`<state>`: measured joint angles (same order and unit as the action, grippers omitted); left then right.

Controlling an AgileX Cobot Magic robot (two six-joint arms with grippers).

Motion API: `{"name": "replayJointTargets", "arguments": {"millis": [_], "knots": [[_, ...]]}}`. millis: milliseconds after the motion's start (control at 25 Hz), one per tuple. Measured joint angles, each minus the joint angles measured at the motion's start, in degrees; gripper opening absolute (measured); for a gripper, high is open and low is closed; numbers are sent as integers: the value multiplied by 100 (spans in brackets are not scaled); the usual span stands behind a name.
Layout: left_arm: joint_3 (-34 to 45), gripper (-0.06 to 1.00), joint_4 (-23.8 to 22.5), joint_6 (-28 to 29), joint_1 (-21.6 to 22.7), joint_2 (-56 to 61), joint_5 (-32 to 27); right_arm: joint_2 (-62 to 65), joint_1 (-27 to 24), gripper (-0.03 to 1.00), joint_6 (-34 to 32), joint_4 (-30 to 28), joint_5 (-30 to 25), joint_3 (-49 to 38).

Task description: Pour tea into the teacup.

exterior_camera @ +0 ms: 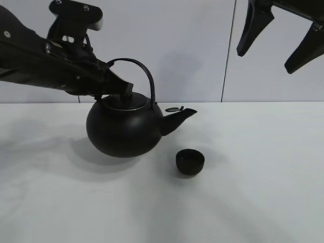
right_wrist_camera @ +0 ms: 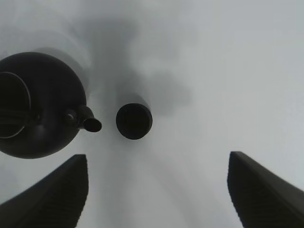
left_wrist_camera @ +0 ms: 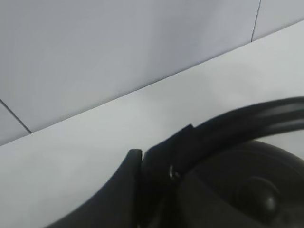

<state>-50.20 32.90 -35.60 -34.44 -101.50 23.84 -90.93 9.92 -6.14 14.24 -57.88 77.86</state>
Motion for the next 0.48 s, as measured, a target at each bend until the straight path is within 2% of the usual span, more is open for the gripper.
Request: {"name": "replayJointTargets", "arguments": {"millis": [120,480], "knots": [[240,10,-19,193,70,335,96,0,0,56,0,10,0,0],[1235,10,-40,1004,107,811,880,0,0,56,0,10,-5,0]]}}
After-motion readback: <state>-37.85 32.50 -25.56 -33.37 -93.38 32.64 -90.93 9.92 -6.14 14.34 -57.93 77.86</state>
